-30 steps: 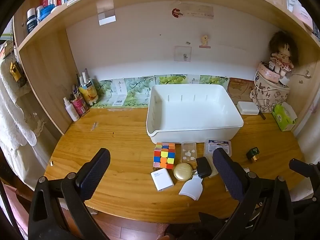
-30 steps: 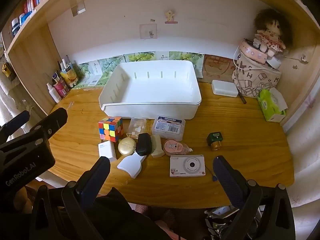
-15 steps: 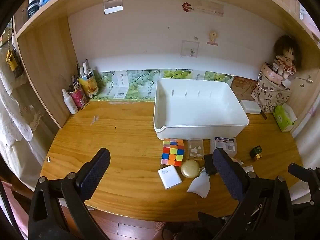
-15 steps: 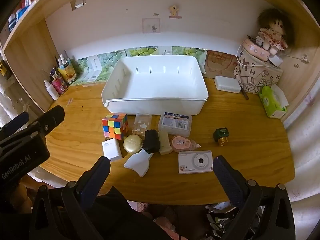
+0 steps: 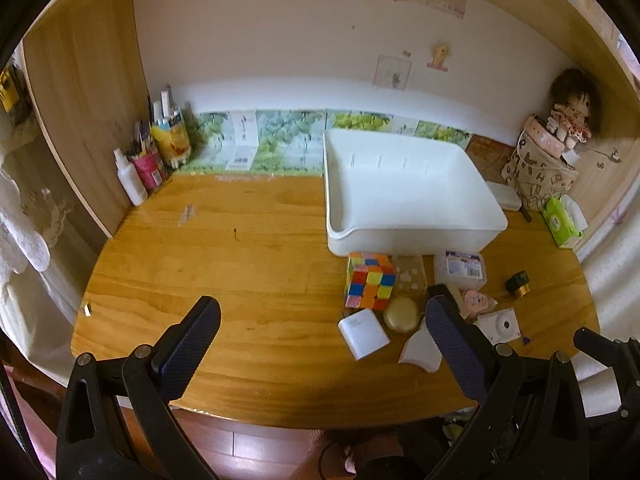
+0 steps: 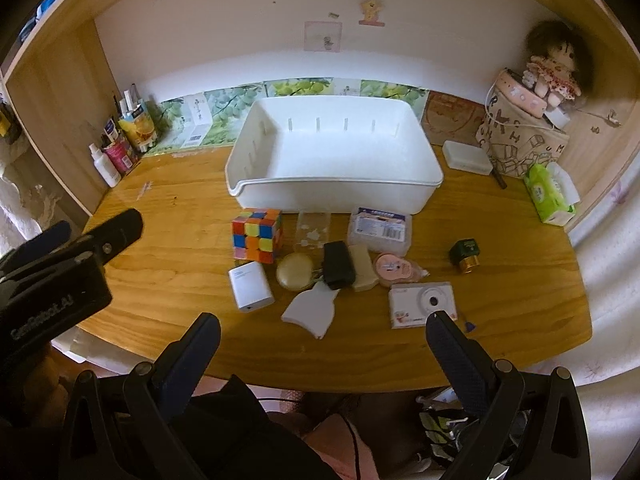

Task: Organize rigid objects
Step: 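Move both tools down toward the charger and black gadget by the bin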

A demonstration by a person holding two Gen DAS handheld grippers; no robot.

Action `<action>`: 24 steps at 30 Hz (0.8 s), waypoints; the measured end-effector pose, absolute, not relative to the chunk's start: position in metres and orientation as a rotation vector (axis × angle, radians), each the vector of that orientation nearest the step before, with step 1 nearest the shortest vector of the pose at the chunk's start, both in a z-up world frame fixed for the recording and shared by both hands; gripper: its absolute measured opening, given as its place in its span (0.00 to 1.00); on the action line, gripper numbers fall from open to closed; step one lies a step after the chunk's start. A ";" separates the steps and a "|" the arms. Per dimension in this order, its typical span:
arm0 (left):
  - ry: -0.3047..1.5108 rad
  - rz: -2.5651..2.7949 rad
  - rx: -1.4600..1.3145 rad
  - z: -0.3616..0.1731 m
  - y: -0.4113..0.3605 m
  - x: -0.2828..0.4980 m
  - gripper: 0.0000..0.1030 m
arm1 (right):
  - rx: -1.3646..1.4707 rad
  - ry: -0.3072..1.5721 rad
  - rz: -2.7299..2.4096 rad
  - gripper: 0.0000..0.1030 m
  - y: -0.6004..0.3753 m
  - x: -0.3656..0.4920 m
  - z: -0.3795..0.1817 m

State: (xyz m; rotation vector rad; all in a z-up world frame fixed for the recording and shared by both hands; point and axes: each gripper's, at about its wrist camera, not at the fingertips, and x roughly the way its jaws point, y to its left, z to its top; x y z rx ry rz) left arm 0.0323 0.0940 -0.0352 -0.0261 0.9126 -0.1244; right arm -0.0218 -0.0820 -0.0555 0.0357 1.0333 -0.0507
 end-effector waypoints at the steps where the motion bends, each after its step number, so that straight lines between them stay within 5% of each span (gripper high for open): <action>1: 0.930 -0.131 -0.031 -0.039 0.096 0.034 0.99 | 0.044 1.033 -0.046 1.00 -0.081 -0.023 -0.056; 24: 1.328 -0.074 -0.095 -0.127 0.105 0.070 0.99 | 0.114 1.237 0.028 0.98 -0.078 -0.003 -0.122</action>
